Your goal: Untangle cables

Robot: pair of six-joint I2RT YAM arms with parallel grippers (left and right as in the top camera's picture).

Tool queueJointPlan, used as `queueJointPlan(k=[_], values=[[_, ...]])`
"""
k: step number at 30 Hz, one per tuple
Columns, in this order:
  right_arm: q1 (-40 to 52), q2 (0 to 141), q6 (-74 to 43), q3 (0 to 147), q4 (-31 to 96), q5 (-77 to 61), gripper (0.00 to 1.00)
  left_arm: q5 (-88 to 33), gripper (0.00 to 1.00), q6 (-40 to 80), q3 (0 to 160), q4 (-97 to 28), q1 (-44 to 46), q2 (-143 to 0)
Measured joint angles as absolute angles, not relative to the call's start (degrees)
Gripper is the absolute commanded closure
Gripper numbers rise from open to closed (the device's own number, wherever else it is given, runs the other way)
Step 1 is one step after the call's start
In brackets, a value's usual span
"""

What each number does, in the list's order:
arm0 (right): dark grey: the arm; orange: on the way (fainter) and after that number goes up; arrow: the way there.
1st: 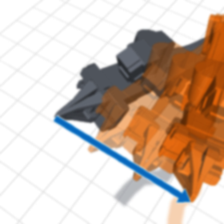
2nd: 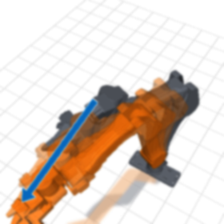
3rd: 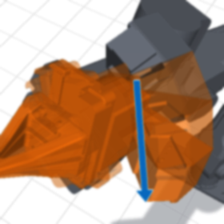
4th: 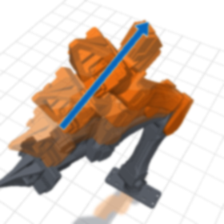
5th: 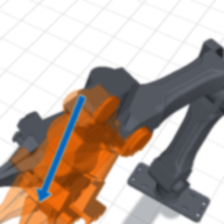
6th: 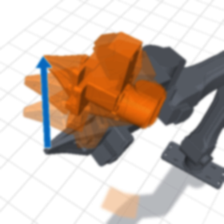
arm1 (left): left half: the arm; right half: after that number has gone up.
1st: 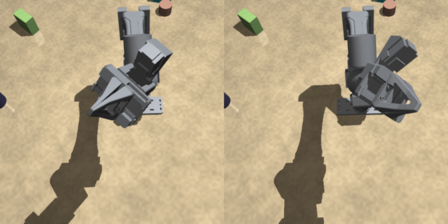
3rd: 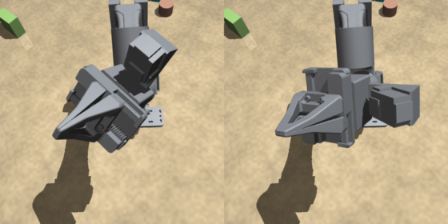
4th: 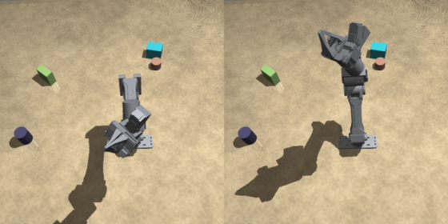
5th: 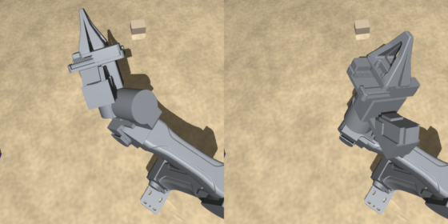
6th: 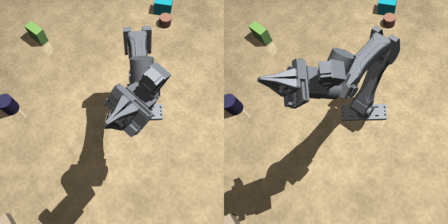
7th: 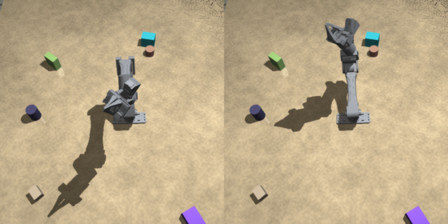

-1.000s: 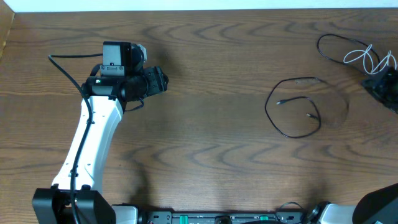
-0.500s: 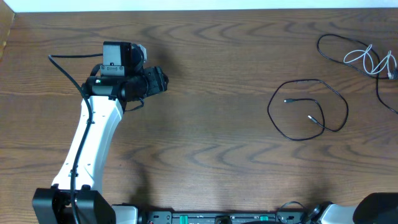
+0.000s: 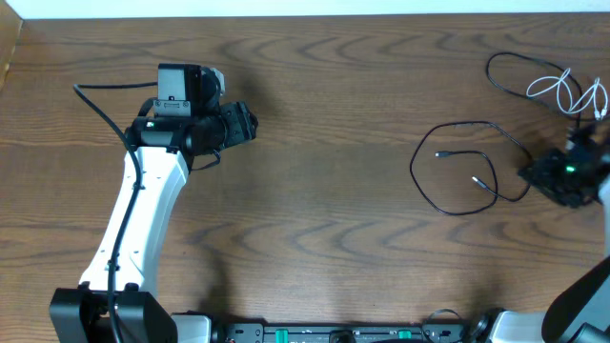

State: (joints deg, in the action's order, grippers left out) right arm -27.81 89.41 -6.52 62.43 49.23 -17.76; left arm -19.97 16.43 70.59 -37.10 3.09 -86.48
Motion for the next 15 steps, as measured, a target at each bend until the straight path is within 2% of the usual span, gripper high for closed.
queueJointPlan(k=[2,4,8,15], values=[[-23.33,89.93,-5.3,62.39,47.53,-13.43,0.54,-19.97,0.34,16.43,70.59,-37.12,3.09,-86.48],[-19.64,91.26,-3.6,62.39,46.41,-10.11,0.51,-19.97,0.34,16.43,70.59,-37.12,3.09,-86.48],[-15.55,96.18,0.36,62.39,45.32,-5.23,0.51,-19.97,0.34,16.43,70.59,-37.1,3.09,-86.48],[-14.2,102.02,10.96,62.37,43.4,-7.81,0.55,-19.97,0.34,16.43,70.59,-37.1,3.09,-86.48]])
